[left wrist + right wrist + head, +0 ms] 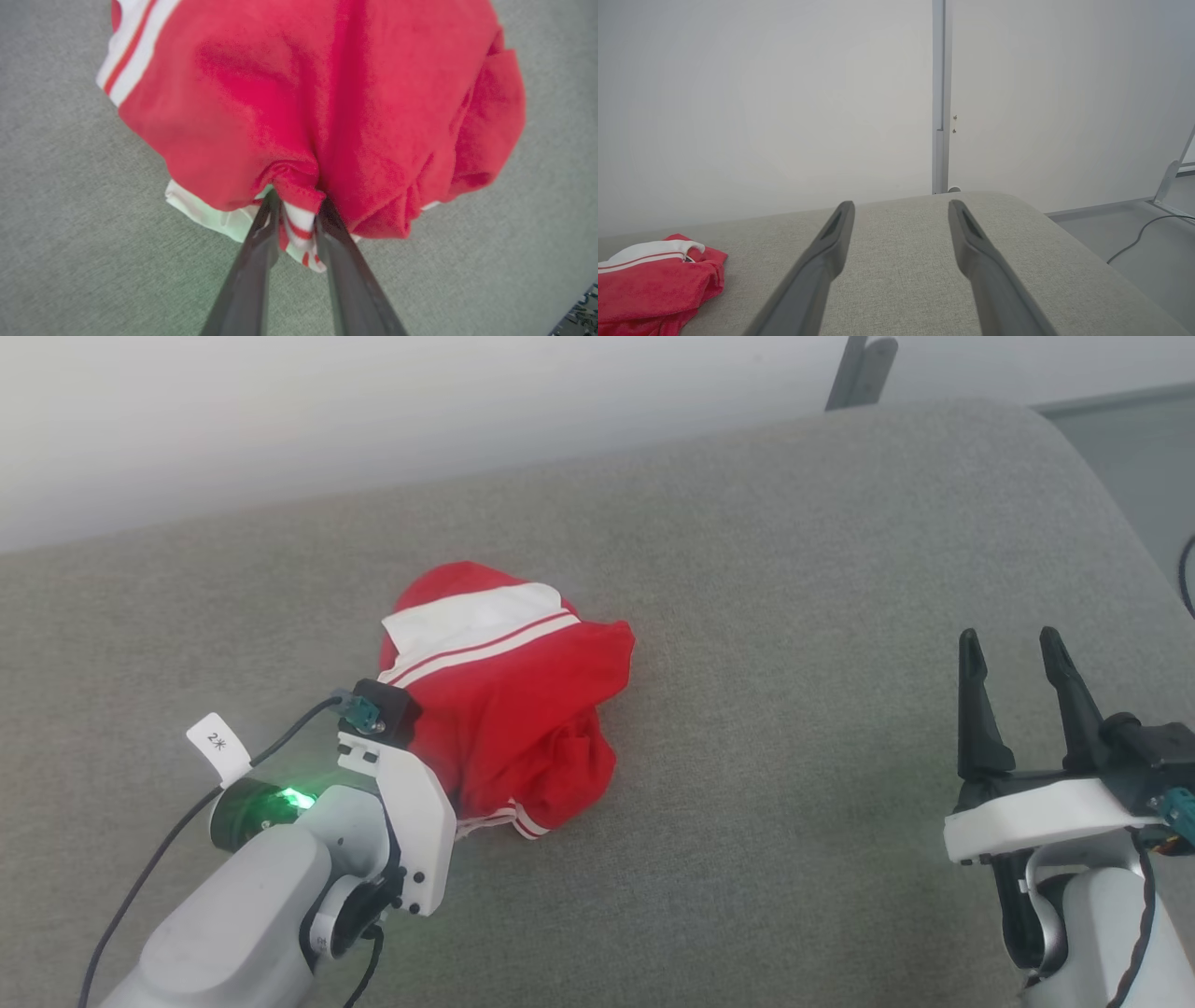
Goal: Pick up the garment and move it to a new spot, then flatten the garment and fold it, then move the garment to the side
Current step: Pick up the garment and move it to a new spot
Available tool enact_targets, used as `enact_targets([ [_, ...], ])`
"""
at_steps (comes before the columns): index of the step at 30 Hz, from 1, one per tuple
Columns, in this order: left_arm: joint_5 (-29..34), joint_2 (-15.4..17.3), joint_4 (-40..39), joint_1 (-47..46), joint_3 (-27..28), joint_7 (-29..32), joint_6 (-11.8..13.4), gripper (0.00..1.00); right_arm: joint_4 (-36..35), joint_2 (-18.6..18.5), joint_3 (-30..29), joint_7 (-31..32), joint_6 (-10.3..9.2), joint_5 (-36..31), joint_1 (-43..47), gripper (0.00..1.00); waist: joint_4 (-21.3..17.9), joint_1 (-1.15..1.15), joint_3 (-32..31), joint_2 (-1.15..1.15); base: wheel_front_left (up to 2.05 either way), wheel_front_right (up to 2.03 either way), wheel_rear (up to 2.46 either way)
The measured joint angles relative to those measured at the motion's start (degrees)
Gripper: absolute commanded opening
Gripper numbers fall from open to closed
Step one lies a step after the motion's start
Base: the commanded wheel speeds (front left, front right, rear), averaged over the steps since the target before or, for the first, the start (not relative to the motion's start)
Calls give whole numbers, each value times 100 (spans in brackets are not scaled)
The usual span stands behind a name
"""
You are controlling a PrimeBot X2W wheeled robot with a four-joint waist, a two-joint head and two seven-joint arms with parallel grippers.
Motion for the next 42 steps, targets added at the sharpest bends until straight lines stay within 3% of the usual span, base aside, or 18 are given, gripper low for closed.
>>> enact_targets([
  [12, 21, 77, 148, 155, 93, -770, -199, 100, 68, -87, 51, 1, 1, -33, 192, 100, 259, 0, -532, 0, 0, 0, 0],
  [31, -36, 669, 246, 1430, 1337, -4047, -170, 100, 65, -326, -155, 0, 0, 177, 615, 100, 763, 0, -1099, 0, 0, 0, 0],
  [42, -168, 748, 109, 2290, 2103, -4321, -164, 100, 55, -335, -254, 0, 1, 177, 828, 100, 1008, 0, -1275, 0, 0, 0, 0],
])
